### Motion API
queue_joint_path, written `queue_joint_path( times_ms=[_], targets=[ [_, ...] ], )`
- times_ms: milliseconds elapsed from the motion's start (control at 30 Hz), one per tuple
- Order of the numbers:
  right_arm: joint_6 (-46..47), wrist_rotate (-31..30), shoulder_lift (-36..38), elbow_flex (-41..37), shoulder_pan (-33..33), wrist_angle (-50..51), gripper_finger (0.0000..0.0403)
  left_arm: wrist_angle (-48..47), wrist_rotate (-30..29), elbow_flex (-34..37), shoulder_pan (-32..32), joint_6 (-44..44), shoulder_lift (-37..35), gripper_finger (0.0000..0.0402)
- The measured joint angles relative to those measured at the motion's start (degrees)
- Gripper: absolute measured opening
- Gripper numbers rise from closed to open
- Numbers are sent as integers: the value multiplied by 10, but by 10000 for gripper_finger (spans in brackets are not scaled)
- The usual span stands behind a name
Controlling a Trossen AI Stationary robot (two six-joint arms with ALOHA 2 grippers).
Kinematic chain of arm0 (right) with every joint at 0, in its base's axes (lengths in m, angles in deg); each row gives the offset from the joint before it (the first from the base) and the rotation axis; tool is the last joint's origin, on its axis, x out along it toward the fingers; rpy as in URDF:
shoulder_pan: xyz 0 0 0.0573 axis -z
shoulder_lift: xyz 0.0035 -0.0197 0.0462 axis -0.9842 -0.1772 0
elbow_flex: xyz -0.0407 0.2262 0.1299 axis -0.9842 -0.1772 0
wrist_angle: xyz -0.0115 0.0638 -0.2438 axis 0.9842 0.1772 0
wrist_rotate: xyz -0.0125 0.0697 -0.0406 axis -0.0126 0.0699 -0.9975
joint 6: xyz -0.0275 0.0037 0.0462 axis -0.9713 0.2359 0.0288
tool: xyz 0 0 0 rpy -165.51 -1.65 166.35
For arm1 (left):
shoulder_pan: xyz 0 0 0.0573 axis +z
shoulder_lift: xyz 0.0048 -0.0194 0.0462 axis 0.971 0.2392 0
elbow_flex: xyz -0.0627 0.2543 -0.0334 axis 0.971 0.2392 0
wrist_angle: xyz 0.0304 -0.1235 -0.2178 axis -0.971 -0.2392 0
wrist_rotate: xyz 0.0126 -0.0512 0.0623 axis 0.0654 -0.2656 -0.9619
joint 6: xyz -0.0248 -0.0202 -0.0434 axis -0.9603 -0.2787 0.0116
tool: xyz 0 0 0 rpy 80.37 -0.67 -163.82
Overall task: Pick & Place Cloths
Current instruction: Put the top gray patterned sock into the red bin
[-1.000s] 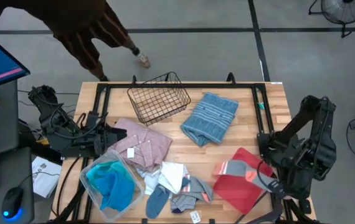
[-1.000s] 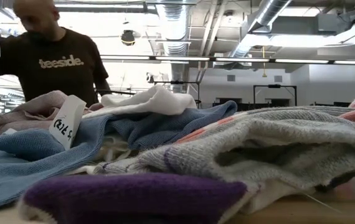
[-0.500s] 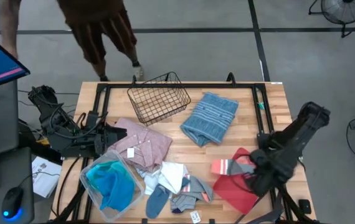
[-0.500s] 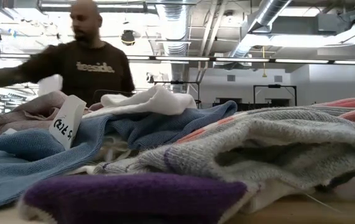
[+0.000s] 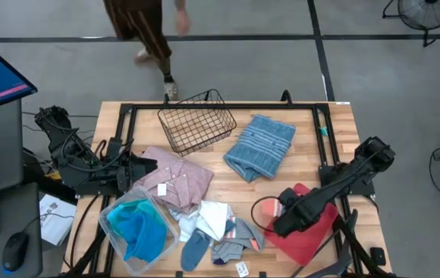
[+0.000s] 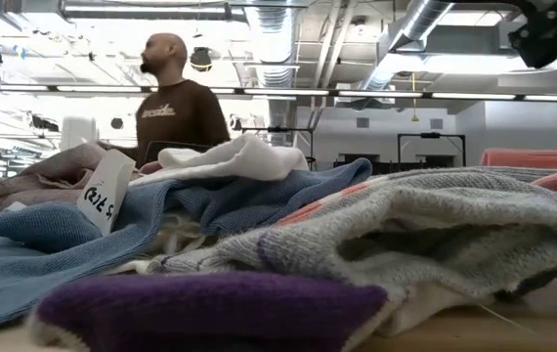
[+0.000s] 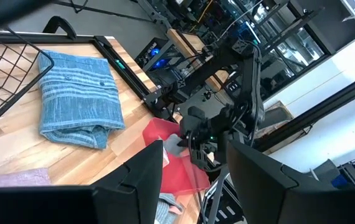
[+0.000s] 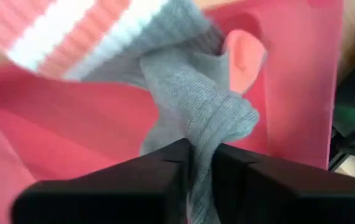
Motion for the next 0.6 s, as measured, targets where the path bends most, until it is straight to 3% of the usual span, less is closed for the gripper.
queue_joint_path(
  times_ms=[267, 367, 500, 600],
  targets=[
    [-8, -1, -3, -2, -27, -41, 207, 0, 0, 0, 0, 0, 0, 163],
    [-30, -40, 7, -1, -27, -60, 270, 0, 0, 0, 0, 0, 0, 163],
    [-95, -101, 24, 21, 13, -92, 316, 0, 0, 0, 0, 0, 0, 163],
    [-199, -110, 19, 37, 47, -116, 331, 0, 0, 0, 0, 0, 0, 163]
  ],
)
